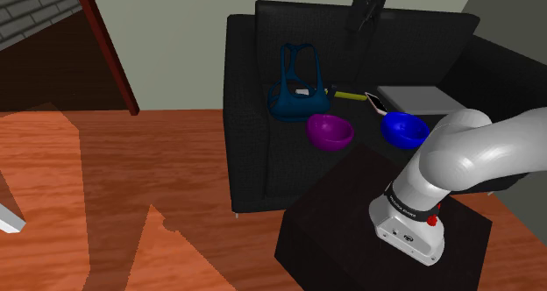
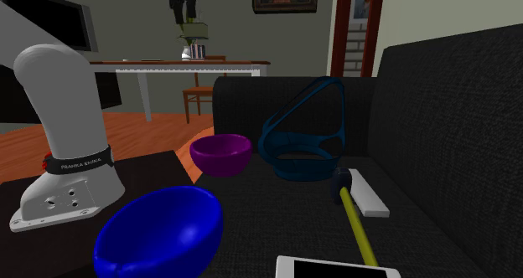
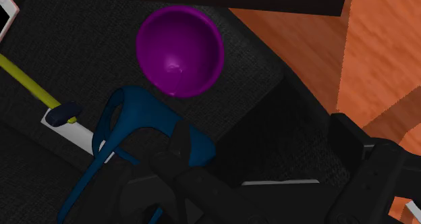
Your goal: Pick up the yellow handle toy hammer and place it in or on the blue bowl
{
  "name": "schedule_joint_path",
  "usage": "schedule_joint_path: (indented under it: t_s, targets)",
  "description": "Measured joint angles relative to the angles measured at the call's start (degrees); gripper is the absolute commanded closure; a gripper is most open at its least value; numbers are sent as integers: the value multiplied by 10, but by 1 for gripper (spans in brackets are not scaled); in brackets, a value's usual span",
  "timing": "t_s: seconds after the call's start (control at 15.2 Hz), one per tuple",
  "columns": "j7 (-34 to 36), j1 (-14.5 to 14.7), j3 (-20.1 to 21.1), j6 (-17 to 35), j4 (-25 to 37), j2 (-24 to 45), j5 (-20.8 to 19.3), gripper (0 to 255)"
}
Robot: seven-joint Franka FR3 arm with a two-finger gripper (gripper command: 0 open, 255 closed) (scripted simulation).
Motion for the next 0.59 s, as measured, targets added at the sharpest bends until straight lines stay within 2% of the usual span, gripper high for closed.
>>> schedule_joint_path:
  t_s: [0.2, 0.59]
  targets:
    - [-23, 0, -16, 11, -16, -7, -10, 0]
    - [-129, -5, -95, 76, -103, -41, -60, 0]
